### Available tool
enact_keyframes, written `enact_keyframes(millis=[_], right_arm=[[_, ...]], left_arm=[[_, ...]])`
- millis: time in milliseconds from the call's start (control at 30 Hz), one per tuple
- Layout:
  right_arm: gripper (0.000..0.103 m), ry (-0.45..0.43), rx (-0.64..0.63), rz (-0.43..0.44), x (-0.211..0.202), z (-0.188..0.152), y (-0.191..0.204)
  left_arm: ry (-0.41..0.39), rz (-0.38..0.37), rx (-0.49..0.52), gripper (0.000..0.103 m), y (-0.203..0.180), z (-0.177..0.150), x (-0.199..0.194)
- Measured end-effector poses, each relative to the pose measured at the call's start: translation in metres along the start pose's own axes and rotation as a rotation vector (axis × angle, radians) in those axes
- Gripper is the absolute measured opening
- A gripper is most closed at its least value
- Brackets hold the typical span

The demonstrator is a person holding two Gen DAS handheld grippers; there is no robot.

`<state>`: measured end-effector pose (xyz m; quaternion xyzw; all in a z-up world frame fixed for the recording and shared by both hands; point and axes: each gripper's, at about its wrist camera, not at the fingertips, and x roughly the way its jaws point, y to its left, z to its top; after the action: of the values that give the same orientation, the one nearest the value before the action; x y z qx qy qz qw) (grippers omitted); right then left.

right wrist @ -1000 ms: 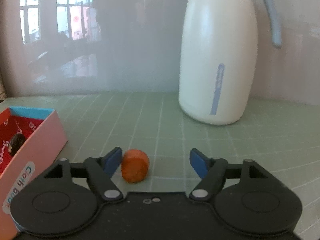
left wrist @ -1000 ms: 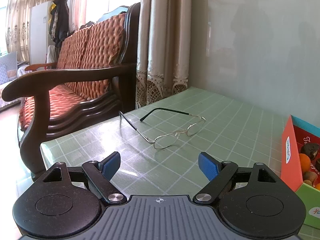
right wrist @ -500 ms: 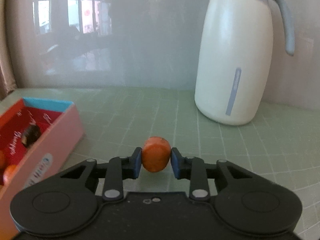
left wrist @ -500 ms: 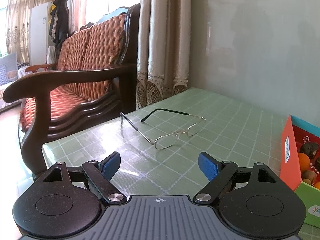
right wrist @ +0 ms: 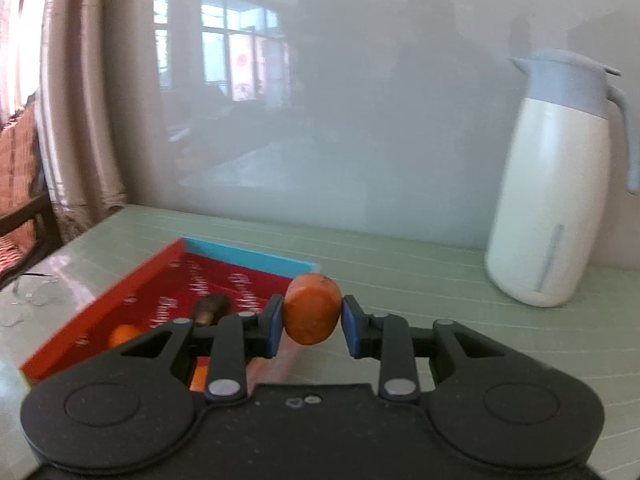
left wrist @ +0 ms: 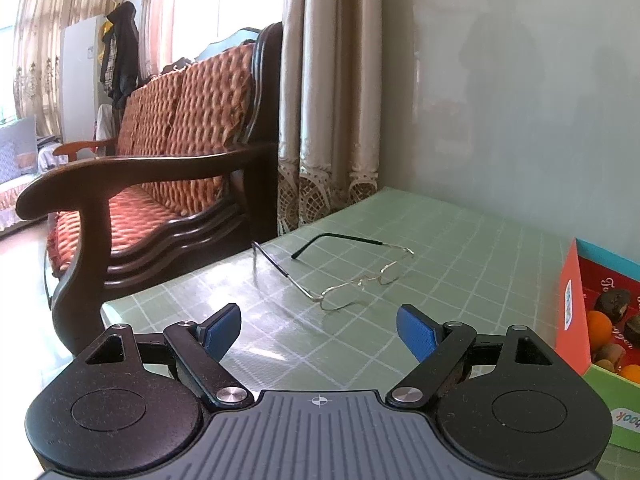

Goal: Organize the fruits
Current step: 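Carry the tangerine with the right tool into the red box and release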

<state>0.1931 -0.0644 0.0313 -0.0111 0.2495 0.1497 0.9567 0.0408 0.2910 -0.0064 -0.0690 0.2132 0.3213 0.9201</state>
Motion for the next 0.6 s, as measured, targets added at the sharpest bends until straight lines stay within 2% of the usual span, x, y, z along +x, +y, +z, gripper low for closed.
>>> enact_keyframes(millis=[300,533,600], right_arm=[[0.029,0.009,-0.064,0.077,-0.002,-0.004,0.044],[0.029,0.024,-0.116,0.133,-0.003,-0.010,0.073],[0.034,0.038,-0.135,0.144,0.000,-0.013,0.080]], left_arm=[[0.001,-0.007,0.007,0.085,0.000,0.000,0.001],[-0.012,-0.050,0.046,0.085,-0.021,-0.002,-0.009],[-0.014,-0.072,0.066,0.085,-0.033,-0.002,-0.014]])
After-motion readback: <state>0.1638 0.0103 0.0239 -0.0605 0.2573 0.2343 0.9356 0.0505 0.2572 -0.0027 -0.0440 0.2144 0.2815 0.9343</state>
